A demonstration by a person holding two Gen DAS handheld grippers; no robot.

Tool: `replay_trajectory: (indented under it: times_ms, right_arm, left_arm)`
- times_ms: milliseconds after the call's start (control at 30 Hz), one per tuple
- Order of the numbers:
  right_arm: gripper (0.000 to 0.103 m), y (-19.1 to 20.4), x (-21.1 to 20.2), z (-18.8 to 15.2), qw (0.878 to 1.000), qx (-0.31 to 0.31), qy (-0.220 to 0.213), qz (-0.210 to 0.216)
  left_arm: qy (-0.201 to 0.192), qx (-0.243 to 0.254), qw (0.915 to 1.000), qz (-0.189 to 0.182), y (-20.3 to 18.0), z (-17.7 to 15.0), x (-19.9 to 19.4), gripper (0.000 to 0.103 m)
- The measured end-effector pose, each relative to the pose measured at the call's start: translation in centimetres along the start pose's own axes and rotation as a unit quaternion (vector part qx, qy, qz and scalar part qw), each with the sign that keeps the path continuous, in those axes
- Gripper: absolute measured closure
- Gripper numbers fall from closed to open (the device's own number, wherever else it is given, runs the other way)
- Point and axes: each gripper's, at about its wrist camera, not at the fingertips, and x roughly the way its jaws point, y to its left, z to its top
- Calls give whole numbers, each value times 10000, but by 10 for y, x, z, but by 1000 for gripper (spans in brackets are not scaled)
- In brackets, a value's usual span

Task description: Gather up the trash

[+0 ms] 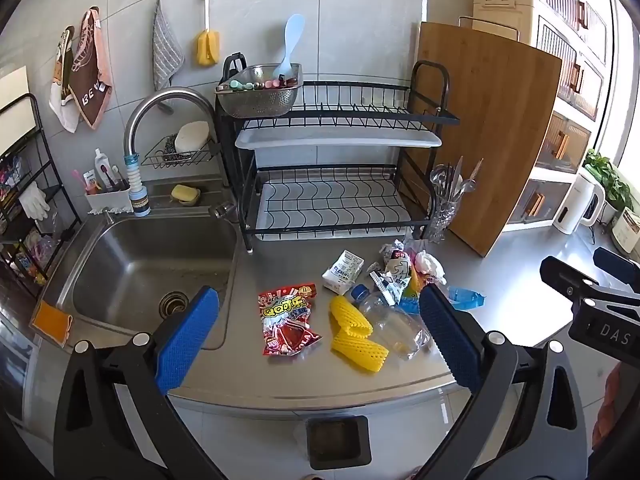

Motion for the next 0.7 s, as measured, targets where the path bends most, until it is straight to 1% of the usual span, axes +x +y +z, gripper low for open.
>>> replay_trajectory:
  times_ms: [167, 267, 300, 400, 433, 700]
  right_arm:
    - [3, -7, -3, 4, 10000, 60, -48, -7]
    - [3, -6, -2, 5, 10000, 66, -55, 1]
    - [3, -9, -3, 6, 9999, 99, -85, -15]
    - [3, -8, -2, 6, 9999, 91, -101, -24]
    - [3, -8, -2, 7, 9999, 91, -107, -18]
    - [3, -5, -2, 8, 9999, 93, -123, 8]
  left_arm:
    - [-32, 17, 10000, -4, 0, 0, 1, 8]
    - [-23, 2, 10000, -6, 4, 8, 5, 8]
    - [-54, 9, 10000, 24, 2, 12, -2, 8]
    - [-64, 5, 10000, 48, 5, 15, -1, 8]
    - [-108, 39, 9999, 89, -1, 12, -3, 8]
    - [-131, 50, 9998, 106, -1, 13, -3, 8]
